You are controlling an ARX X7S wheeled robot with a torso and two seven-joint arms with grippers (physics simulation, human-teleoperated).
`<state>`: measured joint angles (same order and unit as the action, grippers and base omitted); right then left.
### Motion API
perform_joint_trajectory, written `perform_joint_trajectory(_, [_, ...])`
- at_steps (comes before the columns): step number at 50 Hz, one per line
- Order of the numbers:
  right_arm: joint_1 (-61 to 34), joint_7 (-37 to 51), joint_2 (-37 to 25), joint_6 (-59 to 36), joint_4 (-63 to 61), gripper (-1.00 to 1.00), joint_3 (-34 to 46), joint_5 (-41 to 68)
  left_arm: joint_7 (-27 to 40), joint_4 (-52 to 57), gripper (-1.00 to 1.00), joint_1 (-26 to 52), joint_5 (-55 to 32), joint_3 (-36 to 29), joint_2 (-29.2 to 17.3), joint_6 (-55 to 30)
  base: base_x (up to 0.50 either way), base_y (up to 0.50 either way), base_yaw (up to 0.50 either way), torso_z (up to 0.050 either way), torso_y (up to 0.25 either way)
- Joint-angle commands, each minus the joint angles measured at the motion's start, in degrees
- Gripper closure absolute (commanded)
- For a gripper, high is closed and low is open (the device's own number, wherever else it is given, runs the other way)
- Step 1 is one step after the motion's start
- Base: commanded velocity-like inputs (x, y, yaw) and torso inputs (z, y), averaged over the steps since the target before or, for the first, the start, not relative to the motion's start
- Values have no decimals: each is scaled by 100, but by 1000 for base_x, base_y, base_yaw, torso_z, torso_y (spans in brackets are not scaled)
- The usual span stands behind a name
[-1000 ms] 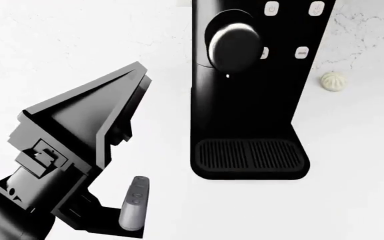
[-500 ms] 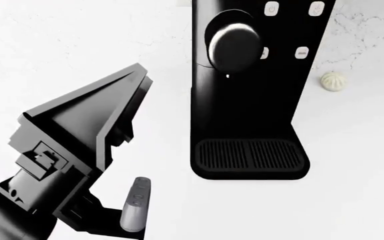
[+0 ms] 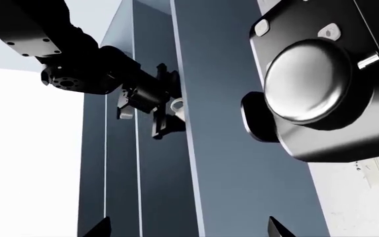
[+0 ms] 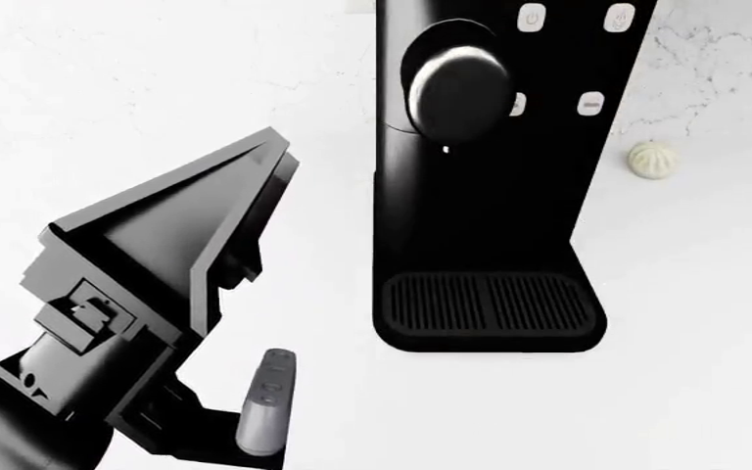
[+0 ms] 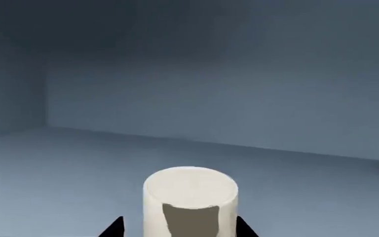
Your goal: A wet mug is on the counter and needs to be dried. Pick it up and place it upside down in the open cabinet.
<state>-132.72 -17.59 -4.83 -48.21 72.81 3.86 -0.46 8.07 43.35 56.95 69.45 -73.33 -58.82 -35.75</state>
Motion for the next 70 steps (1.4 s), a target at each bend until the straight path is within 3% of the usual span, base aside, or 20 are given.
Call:
perform_joint_trajectory(1, [258,115,-48,-72,211,-100,77,-24,-2,20,-100,-19,-10,26,-14,-12,0,0,0,0,0])
perform_joint_trajectory(30, [-144,-90,-360,-628,-252,-100,326,-123,77,42,-100,-167,15,60,-33,-96,0,0,0,0,0])
perform_joint_trajectory(45, [-8,-795,-470,-2414,-2353,-100,327,134,-20,162,-100,-165,26,135,-74,-165,0,0,0,0,0])
perform_joint_trajectory(58, [-217,-924,-526,-2833,-2770,-100,310,158,-86,225,-100,-180,71,158,-74,-180,0,0,0,0,0])
perform_joint_trajectory(70, [-89,-1639,-768,-4132,-4416,-100,426,-201,-178,286,-100,-165,-101,229,-60,-237,0,0,0,0,0])
